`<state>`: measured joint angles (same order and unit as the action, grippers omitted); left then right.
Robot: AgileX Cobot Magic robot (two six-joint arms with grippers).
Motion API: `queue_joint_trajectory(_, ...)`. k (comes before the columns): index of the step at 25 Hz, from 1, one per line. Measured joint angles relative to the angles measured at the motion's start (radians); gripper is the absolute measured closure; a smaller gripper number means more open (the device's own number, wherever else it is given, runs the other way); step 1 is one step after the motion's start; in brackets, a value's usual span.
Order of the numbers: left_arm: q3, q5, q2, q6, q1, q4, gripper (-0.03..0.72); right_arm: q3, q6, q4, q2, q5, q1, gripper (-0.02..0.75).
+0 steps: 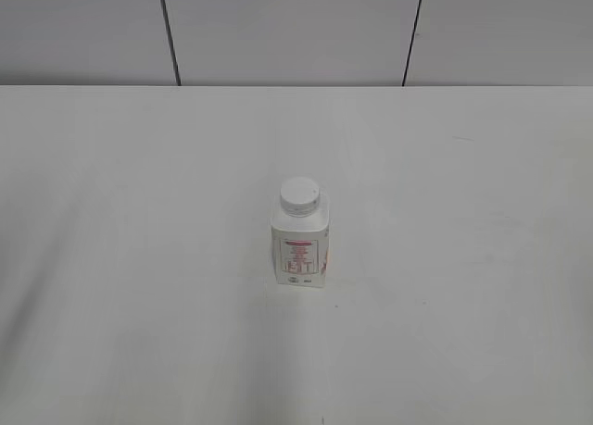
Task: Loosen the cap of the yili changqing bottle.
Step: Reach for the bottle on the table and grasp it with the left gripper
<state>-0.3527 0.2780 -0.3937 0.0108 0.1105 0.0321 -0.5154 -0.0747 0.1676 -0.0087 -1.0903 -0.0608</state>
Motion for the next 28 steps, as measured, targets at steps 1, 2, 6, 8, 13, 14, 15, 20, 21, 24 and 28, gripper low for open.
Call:
queue_joint_trajectory(1, 0.000, -0.016, -0.020, 0.000, 0.000, -0.001, 0.257, 0.000, 0.000, 0.000, 0.000, 0.000, 0.000, 0.173)
queue_joint_trajectory(2, 0.000, -0.032, -0.043, 0.000, 0.000, -0.004, 0.257, 0.000, 0.000, 0.000, 0.000, 0.000, 0.000, 0.173)
queue_joint_trajectory(6, 0.000, -0.121, -0.112, 0.000, 0.000, -0.021, 0.257, 0.000, 0.000, 0.000, 0.000, 0.000, 0.000, 0.173)
queue_joint_trajectory(8, 0.000, -0.172, -0.143, 0.000, 0.000, -0.032, 0.257, 0.000, 0.000, 0.000, 0.000, 0.000, 0.000, 0.173)
queue_joint_trajectory(13, 0.000, -0.268, -0.232, 0.000, 0.000, -0.046, 0.257, 0.000, 0.000, 0.000, 0.000, 0.000, 0.000, 0.173)
queue_joint_trajectory(14, 0.000, -0.286, -0.253, 0.000, 0.000, -0.062, 0.257, 0.000, 0.000, 0.000, 0.000, 0.000, 0.000, 0.173)
queue_joint_trajectory(15, 0.000, -0.306, -0.275, 0.000, 0.000, -0.069, 0.257, 0.000, 0.000, 0.000, 0.000, 0.000, 0.000, 0.173)
queue_joint_trajectory(20, 0.004, -0.440, -0.375, 0.001, 0.000, -0.088, 0.257, 0.000, 0.000, 0.000, 0.000, 0.000, 0.000, 0.173)
queue_joint_trajectory(21, 0.005, -0.464, -0.394, 0.001, 0.000, -0.088, 0.257, 0.000, 0.000, 0.000, 0.000, 0.000, 0.000, 0.173)
queue_joint_trajectory(24, 0.006, -0.542, -0.474, 0.001, 0.000, -0.088, 0.257, 0.000, 0.000, 0.000, 0.000, 0.000, 0.000, 0.173)
queue_joint_trajectory(28, 0.007, -0.625, -0.525, 0.001, 0.000, -0.090, 0.257, 0.000, 0.000, 0.000, 0.000, 0.000, 0.000, 0.173)
